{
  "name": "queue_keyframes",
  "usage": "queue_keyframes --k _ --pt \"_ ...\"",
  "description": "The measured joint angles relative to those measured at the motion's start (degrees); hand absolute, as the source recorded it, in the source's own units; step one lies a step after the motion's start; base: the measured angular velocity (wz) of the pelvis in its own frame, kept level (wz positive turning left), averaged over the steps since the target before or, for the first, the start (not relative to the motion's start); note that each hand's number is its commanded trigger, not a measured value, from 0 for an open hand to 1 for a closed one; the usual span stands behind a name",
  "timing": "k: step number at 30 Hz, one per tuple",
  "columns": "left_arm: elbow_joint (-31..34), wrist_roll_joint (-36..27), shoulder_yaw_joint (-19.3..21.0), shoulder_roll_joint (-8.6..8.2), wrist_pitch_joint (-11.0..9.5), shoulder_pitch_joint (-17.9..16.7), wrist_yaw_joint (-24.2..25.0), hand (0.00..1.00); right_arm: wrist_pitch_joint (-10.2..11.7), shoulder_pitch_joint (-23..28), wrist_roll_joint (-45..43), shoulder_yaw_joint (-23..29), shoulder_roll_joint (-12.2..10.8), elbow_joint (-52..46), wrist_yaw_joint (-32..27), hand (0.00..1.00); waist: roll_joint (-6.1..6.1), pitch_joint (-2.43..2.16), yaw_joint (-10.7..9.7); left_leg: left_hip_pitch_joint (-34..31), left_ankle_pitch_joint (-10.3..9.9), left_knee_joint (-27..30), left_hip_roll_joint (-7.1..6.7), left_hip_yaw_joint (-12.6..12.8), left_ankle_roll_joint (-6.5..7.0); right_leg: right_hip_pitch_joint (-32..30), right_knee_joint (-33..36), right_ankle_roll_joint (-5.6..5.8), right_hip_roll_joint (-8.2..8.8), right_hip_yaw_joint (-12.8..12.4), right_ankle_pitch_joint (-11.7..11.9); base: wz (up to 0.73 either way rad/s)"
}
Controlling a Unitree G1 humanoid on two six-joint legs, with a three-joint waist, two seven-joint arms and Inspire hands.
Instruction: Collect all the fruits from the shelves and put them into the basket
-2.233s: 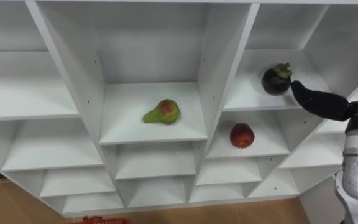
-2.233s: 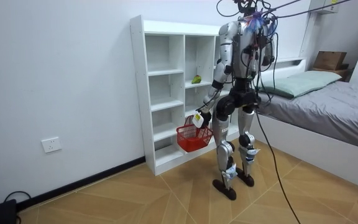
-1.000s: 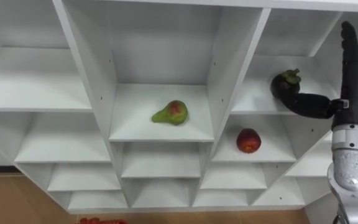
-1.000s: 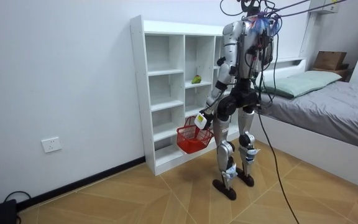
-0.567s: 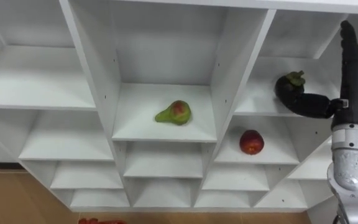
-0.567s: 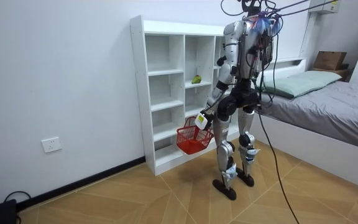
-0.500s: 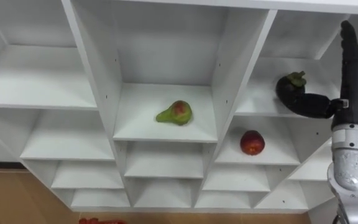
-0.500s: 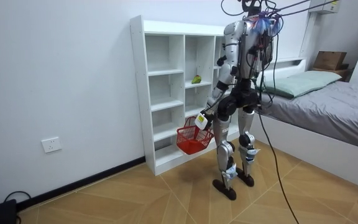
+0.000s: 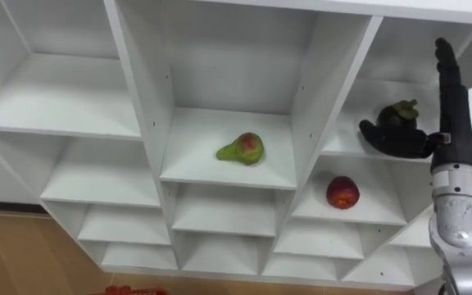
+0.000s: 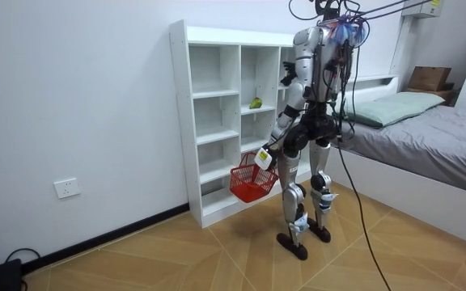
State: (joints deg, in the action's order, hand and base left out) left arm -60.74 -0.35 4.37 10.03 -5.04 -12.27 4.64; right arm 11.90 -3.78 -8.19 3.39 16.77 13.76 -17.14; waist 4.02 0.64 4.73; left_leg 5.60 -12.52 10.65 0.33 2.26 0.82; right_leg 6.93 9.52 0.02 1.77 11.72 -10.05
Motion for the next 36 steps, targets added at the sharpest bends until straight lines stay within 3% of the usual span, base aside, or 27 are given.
queue_keyframes --k 11,17,30,36 --pt "0.2 0.0 0.0 0.46 1.3 -0.8 -0.2 1.0 -3.2 -3.2 3.2 -0.4 0.4 6.7 4.2 0.0 0.59 -0.4 0.0 0.0 0.1 0.5 -0.14 -0.9 0.06 0.7 0.1 0.01 0.17 1.0 0.0 0.04" --pt "2.3 0.1 0.0 0.49 2.8 -1.4 -0.2 1.0 -3.6 -3.2 5.6 -0.5 0.9 9.3 6.5 0.0 0.63 -0.32 0.0 -0.1 0.0 0.8 -0.14 -1.1 0.04 1.0 0.1 0.01 0.17 1.1 0.0 0.0" --pt "5.6 0.0 0.0 0.48 3.3 -1.5 -0.6 1.0 -3.9 -4.1 8.0 -0.6 1.2 12.7 8.6 0.0 0.52 -0.21 -0.1 -0.1 0.0 1.0 -0.17 -1.1 0.04 1.1 0.0 0.01 0.16 1.2 0.0 0.0" --pt "5.7 0.0 0.0 0.49 3.9 -2.0 -1.0 1.0 -3.7 -4.3 10.0 -0.9 1.2 14.4 10.0 0.0 1.03 -0.63 -0.2 0.0 0.0 0.8 -0.15 -1.1 0.04 1.1 0.0 0.01 0.15 1.1 0.0 0.0"
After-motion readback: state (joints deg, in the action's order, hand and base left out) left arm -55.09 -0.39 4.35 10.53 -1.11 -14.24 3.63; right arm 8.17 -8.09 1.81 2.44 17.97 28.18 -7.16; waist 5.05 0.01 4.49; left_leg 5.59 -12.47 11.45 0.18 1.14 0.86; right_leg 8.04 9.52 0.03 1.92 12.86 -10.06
